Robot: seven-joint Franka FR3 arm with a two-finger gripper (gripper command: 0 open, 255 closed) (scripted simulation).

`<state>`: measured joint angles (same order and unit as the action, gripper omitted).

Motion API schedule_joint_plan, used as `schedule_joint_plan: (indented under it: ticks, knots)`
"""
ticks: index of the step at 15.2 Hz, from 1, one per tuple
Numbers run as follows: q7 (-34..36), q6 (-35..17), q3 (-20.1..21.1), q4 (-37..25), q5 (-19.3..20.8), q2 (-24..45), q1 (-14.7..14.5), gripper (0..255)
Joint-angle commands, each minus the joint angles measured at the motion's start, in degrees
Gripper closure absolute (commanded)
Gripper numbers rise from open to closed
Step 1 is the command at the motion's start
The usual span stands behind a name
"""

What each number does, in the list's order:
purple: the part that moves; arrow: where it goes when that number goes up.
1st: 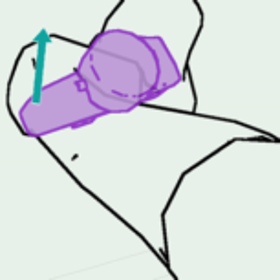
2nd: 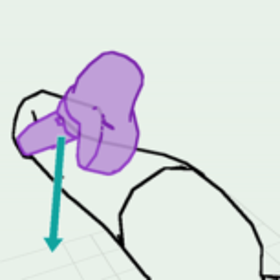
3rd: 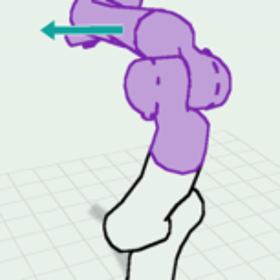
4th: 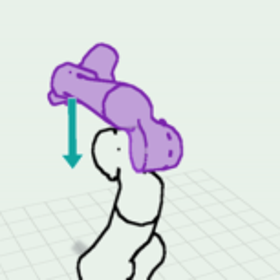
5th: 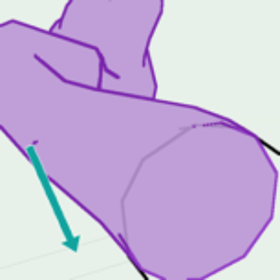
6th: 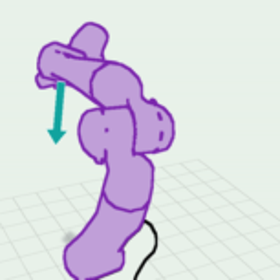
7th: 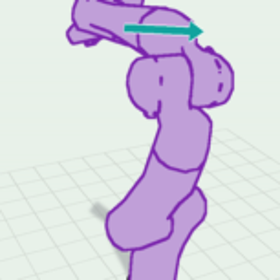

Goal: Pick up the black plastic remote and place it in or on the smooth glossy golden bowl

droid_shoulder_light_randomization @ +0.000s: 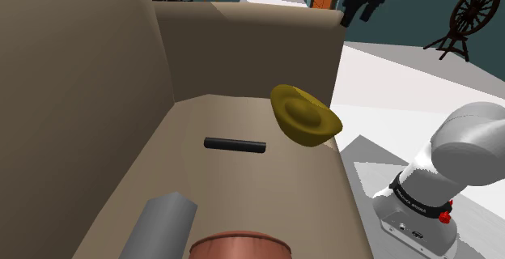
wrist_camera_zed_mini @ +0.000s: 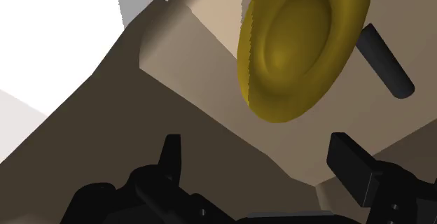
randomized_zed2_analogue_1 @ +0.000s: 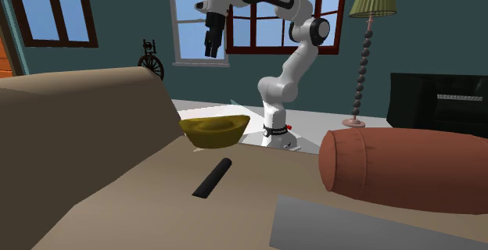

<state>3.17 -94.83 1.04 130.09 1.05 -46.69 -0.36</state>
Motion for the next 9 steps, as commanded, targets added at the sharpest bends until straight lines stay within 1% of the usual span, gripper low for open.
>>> schedule_joint_plan:
  ticks: [1, 9]
  knots:
    - [0.0, 0.0, 0.0, 0.0, 0.0, 0.0, 0.0, 0]
    - [-3.2, -9.8, 3.0, 3.3, -2.6, 9.5, -4.8, 0]
